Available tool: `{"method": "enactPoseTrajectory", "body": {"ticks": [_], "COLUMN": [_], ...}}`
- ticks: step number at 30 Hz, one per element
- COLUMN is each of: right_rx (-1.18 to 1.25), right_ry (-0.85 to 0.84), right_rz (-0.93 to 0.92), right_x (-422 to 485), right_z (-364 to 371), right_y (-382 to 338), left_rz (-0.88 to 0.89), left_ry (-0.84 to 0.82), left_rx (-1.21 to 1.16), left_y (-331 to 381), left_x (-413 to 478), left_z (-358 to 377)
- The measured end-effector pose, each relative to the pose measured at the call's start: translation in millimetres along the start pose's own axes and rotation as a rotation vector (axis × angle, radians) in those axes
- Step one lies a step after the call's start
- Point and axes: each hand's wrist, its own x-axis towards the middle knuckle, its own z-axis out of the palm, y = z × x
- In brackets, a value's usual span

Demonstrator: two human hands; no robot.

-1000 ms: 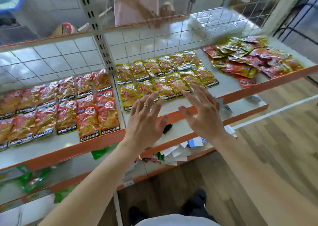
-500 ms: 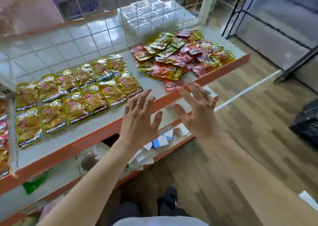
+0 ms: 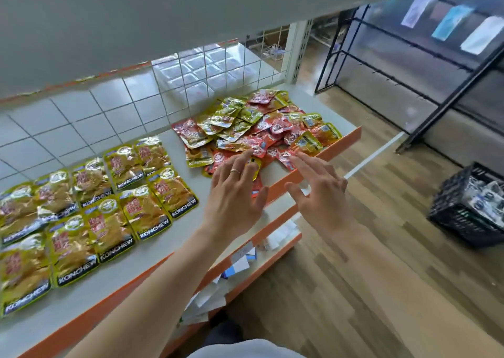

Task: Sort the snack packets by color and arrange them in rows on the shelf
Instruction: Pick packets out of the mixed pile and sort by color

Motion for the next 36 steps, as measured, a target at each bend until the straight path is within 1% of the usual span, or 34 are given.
{"method": "enactPoseTrajectory", "body": {"ticks": [9,13,15,17,20,23,25,29,31,34,36], "right_rx": [-0.048,-0.055,-0.048,-0.051,-0.081,-0.129,-0.185,-0.264,-0.25,-0.267,-0.266], "right_ry": [-0.006,-0.026,-0.034,-0.047,-0.124,-0.234,-0.299,-0.461,-0.498,-0.489,-0.523], "right_rz": [0.035,0.037,0.039,0.029,-0.001,-0.016,-0.018,-0.052,-0.075,-0.142,-0.181], "right_x": [49.9,73.4,88.1,103.4,128.7,156.2,172.7,193.6,201.4,210.8,214.7], "right_z": [-0.1,-0.8,-1.3,-2.0,-5.0,-11.3,-14.8,-11.4,-9.1,-8.7,-8.8], "right_y": [15.2,37.0,51.5,66.2,91.0,113.3,125.5,140.5,144.8,149.7,153.1], "left_rz": [0.024,0.075,0.074,0.039,-0.03,-0.167,-0.24,-0.337,-0.358,-0.387,-0.412], "left_ry": [-0.063,-0.059,-0.087,-0.155,-0.238,-0.263,-0.272,-0.289,-0.28,-0.22,-0.205], "left_rx": [-0.019,-0.006,0.022,0.077,0.117,0.077,0.1,0.131,0.127,-0.005,-0.135], "left_y": [-0.1,10.6,18.1,25.2,37.6,50.0,53.4,56.3,57.3,57.1,58.5], "left_x": [59.2,81.3,93.8,106.8,125.7,139.3,144.4,147.6,147.1,147.0,146.9], "left_z": [24.3,35.6,44.4,54.6,68.5,77.5,84.6,91.1,92.2,92.3,88.2]}}
